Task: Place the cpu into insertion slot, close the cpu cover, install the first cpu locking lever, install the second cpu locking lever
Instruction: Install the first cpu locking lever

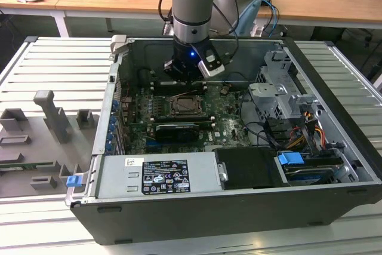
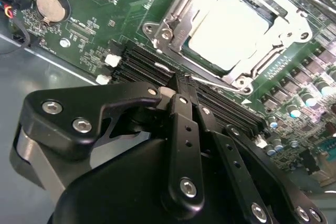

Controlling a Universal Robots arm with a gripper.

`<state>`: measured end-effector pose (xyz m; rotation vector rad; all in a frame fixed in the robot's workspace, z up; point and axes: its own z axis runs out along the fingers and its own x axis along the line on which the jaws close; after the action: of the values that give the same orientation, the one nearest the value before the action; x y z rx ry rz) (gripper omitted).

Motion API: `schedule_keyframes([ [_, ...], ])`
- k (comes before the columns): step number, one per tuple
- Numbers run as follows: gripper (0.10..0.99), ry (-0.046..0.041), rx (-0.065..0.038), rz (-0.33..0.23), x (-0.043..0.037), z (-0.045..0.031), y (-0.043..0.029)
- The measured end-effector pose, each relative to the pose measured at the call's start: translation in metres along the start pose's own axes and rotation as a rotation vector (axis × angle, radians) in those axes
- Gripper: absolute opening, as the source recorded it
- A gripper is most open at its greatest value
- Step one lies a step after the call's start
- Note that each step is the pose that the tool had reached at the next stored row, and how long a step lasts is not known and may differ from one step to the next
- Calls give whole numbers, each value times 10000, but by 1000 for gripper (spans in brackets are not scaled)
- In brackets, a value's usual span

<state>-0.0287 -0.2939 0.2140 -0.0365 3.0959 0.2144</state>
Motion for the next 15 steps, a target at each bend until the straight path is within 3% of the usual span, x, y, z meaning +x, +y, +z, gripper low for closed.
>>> schedule_keyframes([
  [15,106,7,2,-35,-62,107,-19],
])
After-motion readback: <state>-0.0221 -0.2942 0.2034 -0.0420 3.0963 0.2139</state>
